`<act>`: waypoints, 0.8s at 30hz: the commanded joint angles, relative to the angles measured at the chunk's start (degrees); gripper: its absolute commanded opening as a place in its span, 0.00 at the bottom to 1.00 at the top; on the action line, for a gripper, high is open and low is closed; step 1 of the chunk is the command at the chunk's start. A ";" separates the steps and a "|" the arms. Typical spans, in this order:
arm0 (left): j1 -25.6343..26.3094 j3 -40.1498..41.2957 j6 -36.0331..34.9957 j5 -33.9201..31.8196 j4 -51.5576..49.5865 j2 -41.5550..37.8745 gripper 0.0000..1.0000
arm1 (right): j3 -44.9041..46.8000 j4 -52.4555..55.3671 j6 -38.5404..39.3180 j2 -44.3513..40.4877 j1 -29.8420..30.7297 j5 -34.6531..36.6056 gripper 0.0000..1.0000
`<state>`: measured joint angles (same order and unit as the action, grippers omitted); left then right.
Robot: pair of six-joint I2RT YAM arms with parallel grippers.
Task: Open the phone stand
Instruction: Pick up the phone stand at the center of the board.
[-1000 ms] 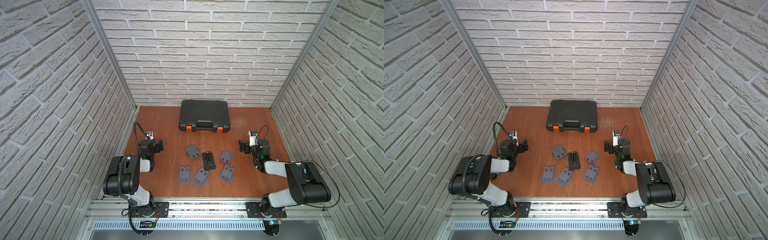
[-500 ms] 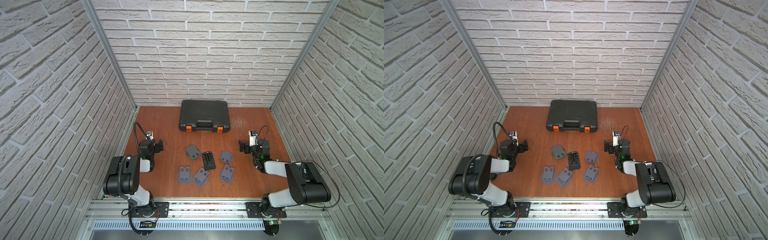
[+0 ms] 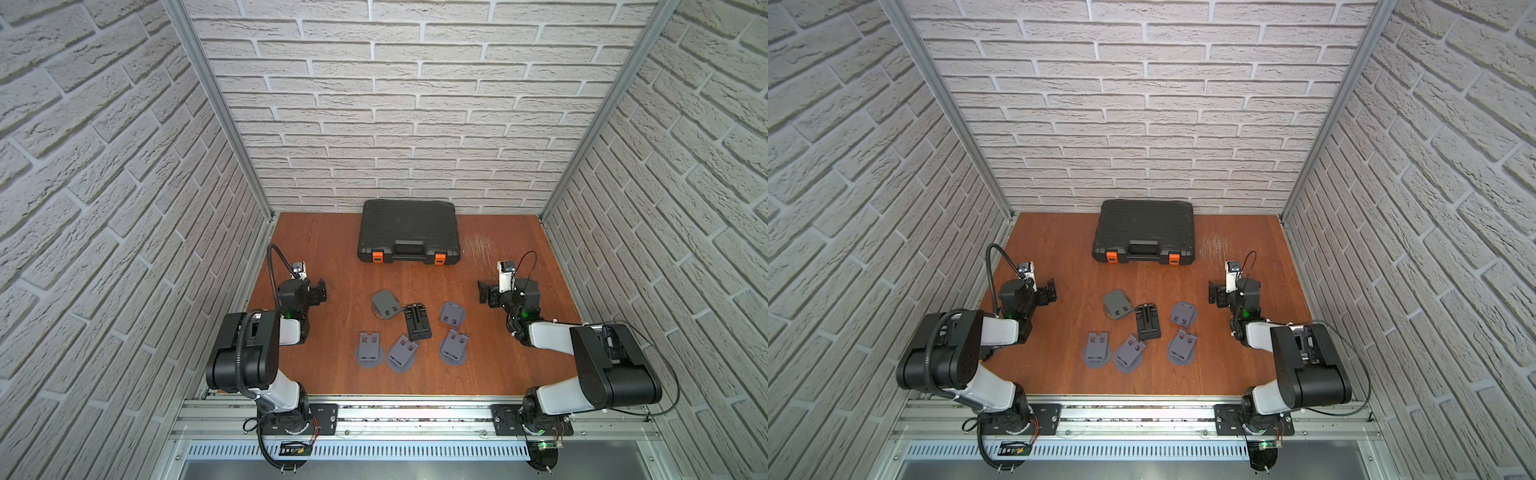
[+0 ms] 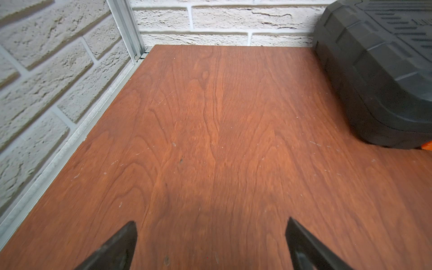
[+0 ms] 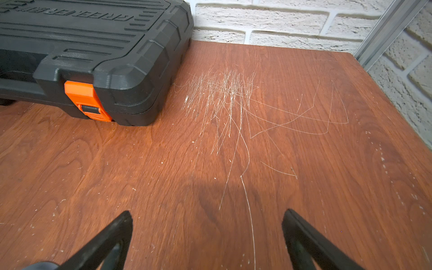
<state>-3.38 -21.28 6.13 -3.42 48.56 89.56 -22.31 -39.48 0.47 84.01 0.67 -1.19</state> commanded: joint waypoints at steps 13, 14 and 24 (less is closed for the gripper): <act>-0.45 -1.56 -0.30 -0.59 0.52 -3.02 0.98 | -0.93 -3.36 0.74 -0.23 0.44 -0.55 1.00; -0.49 -2.55 -0.07 -1.42 -2.76 -5.02 0.98 | -2.58 -1.09 0.39 -0.95 0.41 -0.65 1.00; -2.37 -11.77 19.27 -5.15 -31.28 -18.99 0.98 | -34.55 55.98 -16.66 -5.21 1.22 3.42 1.00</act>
<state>-4.01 -33.15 15.81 -7.29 25.23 72.20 -59.37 3.57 -9.28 83.26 1.10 2.39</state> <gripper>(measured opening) 0.982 0.999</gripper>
